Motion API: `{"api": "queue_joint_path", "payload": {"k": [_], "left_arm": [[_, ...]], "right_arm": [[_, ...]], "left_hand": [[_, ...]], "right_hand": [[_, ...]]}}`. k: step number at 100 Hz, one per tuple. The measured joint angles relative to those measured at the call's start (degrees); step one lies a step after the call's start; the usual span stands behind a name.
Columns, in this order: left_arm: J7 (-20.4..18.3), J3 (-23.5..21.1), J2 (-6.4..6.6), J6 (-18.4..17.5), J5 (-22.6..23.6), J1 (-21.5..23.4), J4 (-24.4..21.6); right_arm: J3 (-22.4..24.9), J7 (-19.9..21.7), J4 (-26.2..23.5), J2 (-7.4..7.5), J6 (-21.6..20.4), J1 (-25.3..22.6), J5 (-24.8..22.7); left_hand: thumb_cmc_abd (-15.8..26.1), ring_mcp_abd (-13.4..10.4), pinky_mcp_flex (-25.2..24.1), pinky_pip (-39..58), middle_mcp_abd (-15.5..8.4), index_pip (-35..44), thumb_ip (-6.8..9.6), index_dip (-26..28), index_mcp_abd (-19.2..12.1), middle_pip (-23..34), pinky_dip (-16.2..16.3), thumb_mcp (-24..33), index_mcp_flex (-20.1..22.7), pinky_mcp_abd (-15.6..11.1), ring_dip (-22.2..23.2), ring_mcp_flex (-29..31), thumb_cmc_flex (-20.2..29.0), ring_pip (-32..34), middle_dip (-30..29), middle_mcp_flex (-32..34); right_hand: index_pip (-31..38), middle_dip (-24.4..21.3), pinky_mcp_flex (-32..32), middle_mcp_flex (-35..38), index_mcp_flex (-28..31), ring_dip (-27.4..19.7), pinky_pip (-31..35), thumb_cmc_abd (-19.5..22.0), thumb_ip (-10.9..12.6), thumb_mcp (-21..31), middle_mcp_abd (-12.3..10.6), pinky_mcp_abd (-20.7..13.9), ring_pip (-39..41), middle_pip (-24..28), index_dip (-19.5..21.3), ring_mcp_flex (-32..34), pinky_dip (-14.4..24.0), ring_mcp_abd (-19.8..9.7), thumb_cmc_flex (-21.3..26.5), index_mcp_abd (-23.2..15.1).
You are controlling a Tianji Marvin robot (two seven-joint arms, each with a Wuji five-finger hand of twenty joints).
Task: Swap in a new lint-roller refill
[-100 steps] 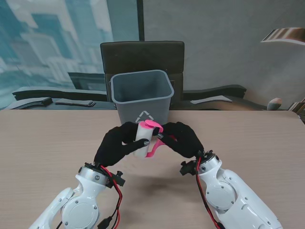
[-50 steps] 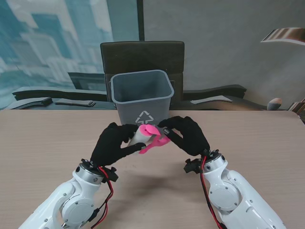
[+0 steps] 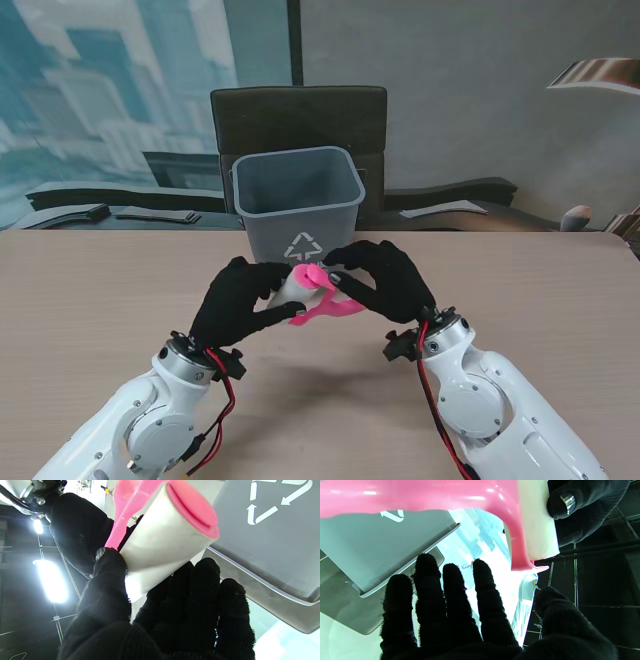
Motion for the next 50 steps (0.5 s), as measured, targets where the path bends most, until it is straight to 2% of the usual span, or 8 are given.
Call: {"api": "queue_joint_path", "payload": {"k": [15, 50], "left_arm": [[0.09, 0.01, 0.0, -0.25, -0.03, -0.01, 0.14], [0.13, 0.07, 0.0, -0.44, -0.14, -0.05, 0.42]], "right_arm": [[-0.46, 2.79, 0.54, 0.2, 0.29, 0.75, 0.95], [-1.16, 2.76, 2.03, 0.31, 0.01, 1.28, 1.33]], "left_hand": [[0.0, -0.05, 0.0, 0.0, -0.04, 0.0, 0.0, 0.0, -0.07, 0.0, -0.01, 0.0, 0.0, -0.09, 0.0, 0.0, 0.01, 0.0, 0.0, 0.0], [0.0, -0.1, 0.0, -0.01, -0.08, 0.0, 0.0, 0.0, -0.16, 0.0, -0.03, 0.0, 0.0, -0.23, 0.0, 0.0, 0.07, 0.0, 0.0, 0.0]], "right_hand": [[-0.26, 0.0, -0.11, 0.0, 0.0, 0.0, -0.54, 0.0, 0.0, 0.0, 0.0, 0.02, -0.64, -0.58, -0.03, 0.0, 0.0, 0.0, 0.01, 0.0], [-0.28, 0.0, -0.12, 0.07, 0.01, 0.21, -0.74, 0.23, 0.0, 0.0, 0.0, 0.04, -0.65, -0.68, -0.03, 0.7, 0.1, 0.0, 0.59, 0.0]]}}
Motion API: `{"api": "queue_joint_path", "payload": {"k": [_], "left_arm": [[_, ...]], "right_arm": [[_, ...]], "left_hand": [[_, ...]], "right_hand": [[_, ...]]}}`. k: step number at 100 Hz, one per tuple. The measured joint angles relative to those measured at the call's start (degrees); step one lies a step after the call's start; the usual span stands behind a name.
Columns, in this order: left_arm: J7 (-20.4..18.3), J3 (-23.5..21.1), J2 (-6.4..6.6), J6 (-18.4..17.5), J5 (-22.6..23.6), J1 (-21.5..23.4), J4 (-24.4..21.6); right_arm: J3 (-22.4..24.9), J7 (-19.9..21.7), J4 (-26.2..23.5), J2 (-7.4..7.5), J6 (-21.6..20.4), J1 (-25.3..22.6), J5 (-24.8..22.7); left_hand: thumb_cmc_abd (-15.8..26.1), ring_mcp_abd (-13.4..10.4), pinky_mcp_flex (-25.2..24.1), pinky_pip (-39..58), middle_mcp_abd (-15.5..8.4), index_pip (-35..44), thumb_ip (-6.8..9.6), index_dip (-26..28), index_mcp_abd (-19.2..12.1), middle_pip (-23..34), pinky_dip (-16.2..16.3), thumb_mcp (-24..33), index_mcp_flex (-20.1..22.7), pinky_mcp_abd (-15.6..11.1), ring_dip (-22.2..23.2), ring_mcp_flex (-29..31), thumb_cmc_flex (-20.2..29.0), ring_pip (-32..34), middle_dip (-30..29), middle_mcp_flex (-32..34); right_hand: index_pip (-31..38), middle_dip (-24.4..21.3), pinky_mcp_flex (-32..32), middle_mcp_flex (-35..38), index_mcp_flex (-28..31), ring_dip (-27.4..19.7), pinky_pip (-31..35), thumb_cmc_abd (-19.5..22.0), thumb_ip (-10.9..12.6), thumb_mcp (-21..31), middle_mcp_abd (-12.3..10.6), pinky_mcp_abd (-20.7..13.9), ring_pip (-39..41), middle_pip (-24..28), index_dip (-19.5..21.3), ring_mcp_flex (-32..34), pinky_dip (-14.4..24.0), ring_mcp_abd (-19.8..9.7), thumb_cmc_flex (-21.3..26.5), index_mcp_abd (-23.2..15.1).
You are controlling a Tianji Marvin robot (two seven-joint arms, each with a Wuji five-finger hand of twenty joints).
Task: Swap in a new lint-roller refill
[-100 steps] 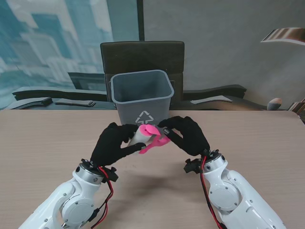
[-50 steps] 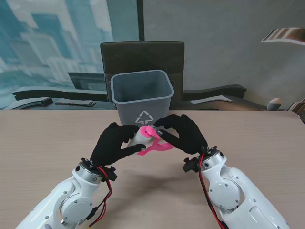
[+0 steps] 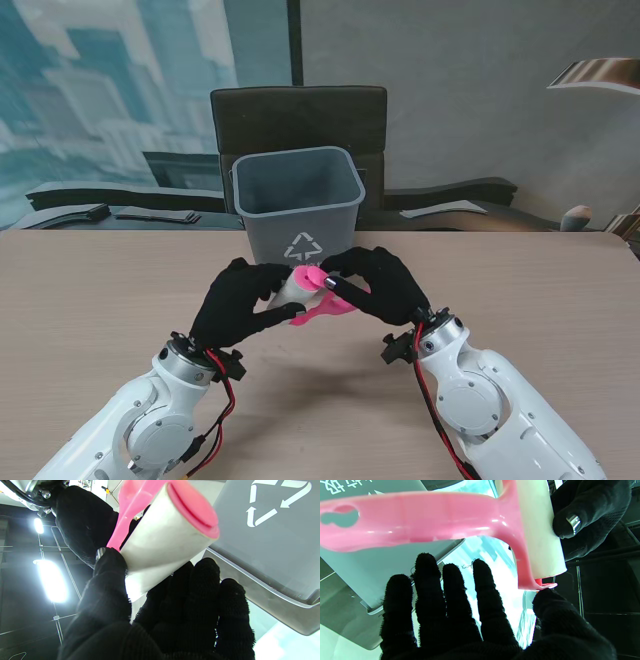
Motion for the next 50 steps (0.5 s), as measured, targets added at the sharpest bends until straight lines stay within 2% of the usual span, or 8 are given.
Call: {"api": "queue_joint_path", "payload": {"k": [50], "left_arm": [[-0.11, 0.34, 0.0, -0.11, -0.21, -0.33, 0.42]], "right_arm": [[-0.78, -1.69, 0.93, -0.15, -0.58, 0.59, 0.2]], "left_hand": [[0.0, -0.04, 0.0, 0.0, -0.03, 0.0, 0.0, 0.0, -0.01, 0.0, -0.02, 0.0, 0.0, -0.03, 0.0, 0.0, 0.05, 0.0, 0.0, 0.0]], "right_hand": [[0.0, 0.12, 0.07, 0.16, 0.22, 0.54, -0.11, -0.17, 0.0, -0.2, 0.0, 0.01, 0.0, -0.01, 0.0, 0.11, 0.64, 0.0, 0.13, -0.04]]}}
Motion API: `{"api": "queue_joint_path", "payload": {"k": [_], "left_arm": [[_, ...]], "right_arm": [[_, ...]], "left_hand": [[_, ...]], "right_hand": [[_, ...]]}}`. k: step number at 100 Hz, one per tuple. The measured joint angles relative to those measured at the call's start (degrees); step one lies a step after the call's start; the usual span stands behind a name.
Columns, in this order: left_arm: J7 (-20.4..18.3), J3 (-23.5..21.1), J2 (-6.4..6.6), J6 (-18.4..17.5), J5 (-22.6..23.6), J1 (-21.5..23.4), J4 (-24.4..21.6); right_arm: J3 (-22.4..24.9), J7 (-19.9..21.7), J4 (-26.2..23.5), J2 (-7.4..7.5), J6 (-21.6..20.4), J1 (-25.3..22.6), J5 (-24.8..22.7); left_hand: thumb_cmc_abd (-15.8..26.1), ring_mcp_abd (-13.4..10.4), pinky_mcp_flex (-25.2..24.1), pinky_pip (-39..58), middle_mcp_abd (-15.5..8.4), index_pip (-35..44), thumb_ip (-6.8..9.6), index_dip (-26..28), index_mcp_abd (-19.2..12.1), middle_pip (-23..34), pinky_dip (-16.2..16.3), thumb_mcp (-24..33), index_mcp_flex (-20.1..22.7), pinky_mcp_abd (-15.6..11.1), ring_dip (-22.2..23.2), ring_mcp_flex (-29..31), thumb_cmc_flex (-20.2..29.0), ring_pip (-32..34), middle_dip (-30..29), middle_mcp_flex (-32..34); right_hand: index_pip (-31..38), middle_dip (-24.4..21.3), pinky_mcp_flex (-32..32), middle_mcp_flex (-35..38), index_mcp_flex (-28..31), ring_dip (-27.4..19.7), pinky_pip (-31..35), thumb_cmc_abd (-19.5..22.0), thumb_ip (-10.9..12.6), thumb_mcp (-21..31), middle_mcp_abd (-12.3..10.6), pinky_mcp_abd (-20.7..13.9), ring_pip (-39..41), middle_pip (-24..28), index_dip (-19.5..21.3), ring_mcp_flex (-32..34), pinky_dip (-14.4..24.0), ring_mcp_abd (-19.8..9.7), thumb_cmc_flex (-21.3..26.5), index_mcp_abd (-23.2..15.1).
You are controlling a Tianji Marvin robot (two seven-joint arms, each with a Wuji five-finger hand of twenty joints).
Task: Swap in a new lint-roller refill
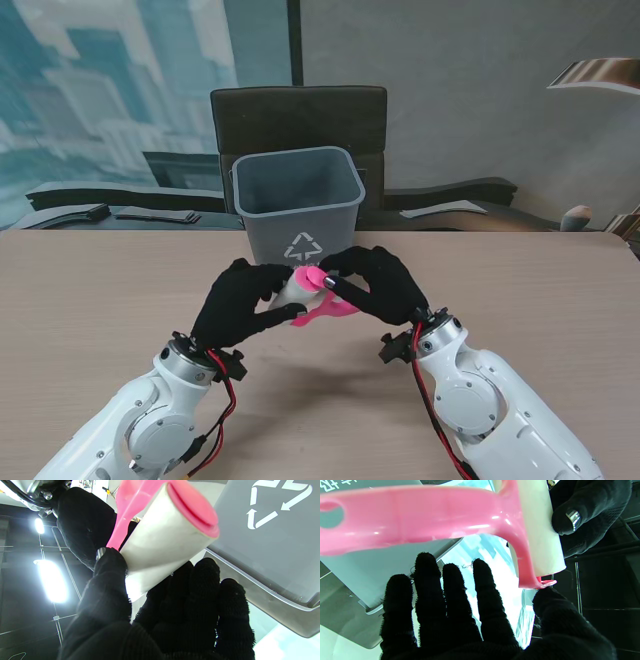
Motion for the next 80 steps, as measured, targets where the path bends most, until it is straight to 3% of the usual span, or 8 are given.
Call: {"api": "queue_joint_path", "payload": {"k": [80], "left_arm": [[0.12, 0.33, -0.04, -0.52, -0.61, 0.38, -0.14]], "right_arm": [[-1.1, -0.62, 1.35, -0.28, 0.64, 1.23, 0.77]], "left_hand": [[0.0, -0.06, 0.0, -0.01, -0.11, 0.0, 0.0, 0.0, -0.26, 0.0, -0.01, -0.08, -0.01, -0.02, 0.0, 0.0, 0.36, 0.0, 0.0, 0.0]], "right_hand": [[1.25, 1.05, 0.71, 1.31, 0.66, 0.52, -0.01, 0.83, -1.99, -1.6, -0.53, 0.01, 0.1, -0.07, 0.0, 0.83, 0.68, 0.0, 1.32, -0.14]]}}
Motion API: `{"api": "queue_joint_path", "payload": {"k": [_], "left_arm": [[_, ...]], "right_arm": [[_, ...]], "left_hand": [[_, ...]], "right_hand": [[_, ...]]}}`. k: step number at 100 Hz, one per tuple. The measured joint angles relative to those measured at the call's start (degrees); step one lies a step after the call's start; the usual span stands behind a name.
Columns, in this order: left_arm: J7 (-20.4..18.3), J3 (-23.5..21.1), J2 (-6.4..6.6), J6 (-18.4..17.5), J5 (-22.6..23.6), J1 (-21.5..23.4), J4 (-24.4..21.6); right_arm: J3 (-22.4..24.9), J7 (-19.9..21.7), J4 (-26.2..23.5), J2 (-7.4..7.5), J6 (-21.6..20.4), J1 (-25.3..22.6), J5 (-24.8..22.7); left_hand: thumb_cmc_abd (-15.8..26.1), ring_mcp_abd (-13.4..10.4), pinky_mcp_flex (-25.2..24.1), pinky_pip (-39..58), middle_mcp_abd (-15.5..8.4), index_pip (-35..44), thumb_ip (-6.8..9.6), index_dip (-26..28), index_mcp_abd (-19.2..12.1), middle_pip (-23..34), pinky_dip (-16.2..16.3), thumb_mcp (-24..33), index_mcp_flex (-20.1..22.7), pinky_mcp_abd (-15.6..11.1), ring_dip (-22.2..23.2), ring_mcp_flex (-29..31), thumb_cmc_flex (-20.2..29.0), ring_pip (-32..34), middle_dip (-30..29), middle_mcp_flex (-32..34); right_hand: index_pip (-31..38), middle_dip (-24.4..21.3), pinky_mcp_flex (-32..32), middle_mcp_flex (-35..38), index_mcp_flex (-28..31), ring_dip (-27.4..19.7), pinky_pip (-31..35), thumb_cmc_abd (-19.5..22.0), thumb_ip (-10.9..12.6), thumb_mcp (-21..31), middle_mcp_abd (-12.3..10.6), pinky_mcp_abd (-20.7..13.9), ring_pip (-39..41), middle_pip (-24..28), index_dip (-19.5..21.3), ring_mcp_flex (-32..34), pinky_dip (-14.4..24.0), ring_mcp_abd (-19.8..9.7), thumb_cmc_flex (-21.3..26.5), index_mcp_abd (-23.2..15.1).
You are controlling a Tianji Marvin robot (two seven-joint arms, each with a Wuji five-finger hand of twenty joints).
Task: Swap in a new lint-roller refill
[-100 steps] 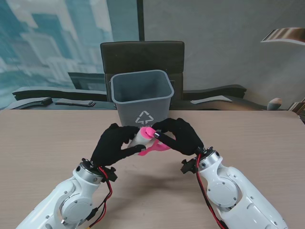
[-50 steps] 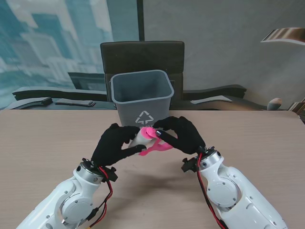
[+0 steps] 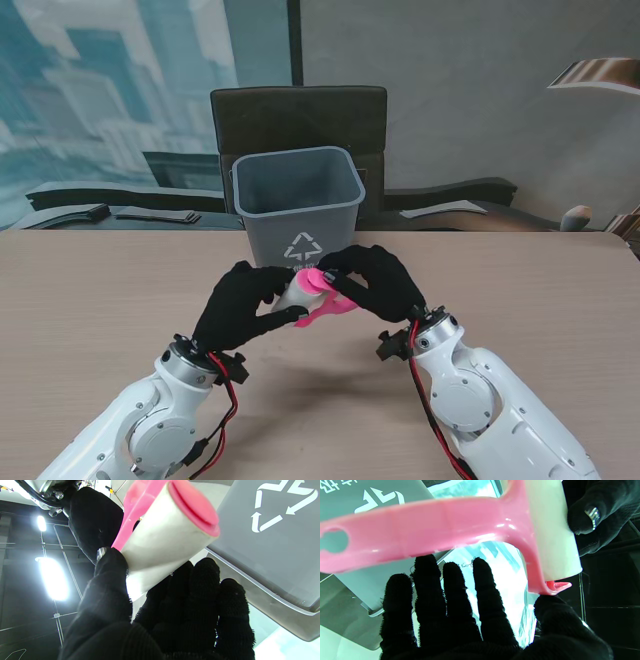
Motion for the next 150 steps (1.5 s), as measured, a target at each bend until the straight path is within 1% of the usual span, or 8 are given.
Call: {"api": "queue_joint_path", "payload": {"k": [57, 73, 80, 93, 109, 129, 141, 150], "left_arm": [[-0.15, 0.19, -0.01, 0.09, -0.06, 0.09, -0.04], [-0.07, -0.33, 0.02, 0.34, 0.85, 0.21, -0.22], [-0.03, -0.5, 0.03, 0.37, 1.09, 0.23, -0.34], [0.26, -0.6, 0.04, 0.37, 1.15, 0.23, -0.37], [0.37, -0.7, 0.03, 0.37, 1.15, 0.23, -0.53], [0.34, -0.99, 0.03, 0.33, 1.13, 0.56, -0.93], [0.22, -0.96, 0.02, 0.33, 0.66, 0.82, -1.29], [-0.04, -0.6, -0.01, 0.32, -0.56, 0.9, -1.48]], "right_arm": [[-1.07, -0.07, 0.33, -0.17, -0.14, 0.27, 0.63], [1.27, -1.39, -0.69, -0.51, 0.05, -1.07, -2.74], [3.16, -1.61, -1.86, -0.5, -0.08, -2.37, -4.1], [5.86, -0.81, -3.45, 0.2, -1.34, -4.38, -6.73], [7.2, 4.6, -4.4, 1.59, -2.47, -5.89, -7.67], [8.0, 10.27, -5.55, 2.89, -2.66, -7.54, -7.47], [7.18, 8.38, -5.26, 3.34, -2.85, -7.47, -9.68], [4.63, 2.31, -3.36, 3.47, -2.5, -6.19, -14.05]], "left_hand": [[-0.18, 0.0, 0.0, 0.0, 0.0, 0.0, 0.0, 0.0, -0.04, 0.0, 0.0, 0.0, -0.01, -0.03, 0.0, 0.0, 0.21, 0.01, 0.0, 0.0], [-0.18, -0.01, 0.0, 0.0, -0.01, 0.0, 0.0, 0.0, -0.04, 0.0, 0.0, 0.0, -0.01, -0.03, 0.0, 0.0, 0.23, 0.01, 0.0, 0.0], [-0.18, -0.02, 0.0, 0.0, -0.03, 0.0, 0.0, 0.0, -0.04, 0.0, 0.0, 0.0, -0.01, -0.03, 0.0, 0.0, 0.4, 0.01, 0.0, 0.0], [-0.18, -0.02, 0.0, -0.01, -0.04, 0.0, 0.0, -0.07, -0.04, 0.0, 0.0, 0.0, -0.01, -0.04, 0.0, 0.0, 0.54, 0.01, 0.0, 0.0], [-0.18, -0.06, 0.03, -0.01, -0.11, 0.0, 0.0, -0.08, -0.04, 0.0, 0.0, 0.0, -0.02, -0.04, 0.0, 0.0, 0.59, 0.01, 0.0, 0.0], [-0.19, -0.08, 0.04, -0.01, -0.19, -0.09, 0.0, -0.13, -0.04, 0.02, -0.01, 0.0, -0.03, -0.04, 0.01, 0.0, 0.95, 0.01, 0.0, 0.0], [-0.2, -0.12, 0.05, -0.01, -0.35, -0.17, 0.0, -0.2, -0.04, 0.1, -0.01, 0.0, -0.04, -0.05, 0.0, 0.0, 1.04, 0.01, 0.0, 0.0], [-0.2, -0.15, 0.05, -0.01, -0.55, -0.25, 0.0, -0.21, -0.04, 0.36, -0.01, 0.0, -0.04, -0.07, 0.01, 0.0, 1.13, 0.01, 0.0, 0.0]], "right_hand": [[0.22, 0.0, 0.44, 0.01, 0.0, 0.01, 0.0, 0.02, -0.03, -0.61, -0.06, 0.0, 0.07, 0.0, 0.0, 0.03, 0.01, 0.0, 0.8, 0.0], [0.22, 0.0, 0.45, -0.06, -0.11, 0.01, 0.0, -0.87, -0.03, -0.66, -0.06, 0.0, 0.07, 0.0, 0.0, 0.03, 0.01, 0.0, 1.61, 0.0], [-0.2, 0.0, -2.5, -0.27, -1.55, 0.02, -2.69, -6.58, -0.03, -0.51, -1.03, 0.01, -0.19, -0.02, 0.0, -0.01, -0.09, 0.07, 5.18, -1.47], [-1.08, -0.02, -4.88, -3.4, -4.24, -0.71, -5.9, -14.29, -0.04, 2.52, -2.42, 1.44, -2.99, -1.56, 0.0, -2.91, -0.62, 0.22, 6.45, -2.87], [-3.0, -0.04, -7.03, -7.28, -7.3, -1.54, -10.12, -21.76, -0.04, 9.68, -3.17, 3.19, -7.08, -4.23, 0.0, -6.53, -0.62, 0.7, 2.03, -3.57], [-5.29, -1.04, -7.99, -11.4, -12.29, -4.08, -13.82, -28.4, -0.49, 12.75, -3.17, 5.66, -11.36, -7.23, 0.0, -9.16, -0.62, 0.72, -0.3, -4.86], [-5.41, -1.05, -6.14, -14.34, -14.96, -4.16, -14.3, -33.9, -0.51, 14.5, -3.19, 6.15, -11.99, -6.75, 0.81, -9.19, -0.61, 0.72, 3.25, -6.37], [-2.95, 1.04, -2.9, -14.98, -15.54, -3.3, -12.98, -38.78, -0.51, 20.84, -3.25, 5.29, -10.09, -3.35, 3.21, -6.96, 0.69, 0.72, 6.1, -6.41]]}}
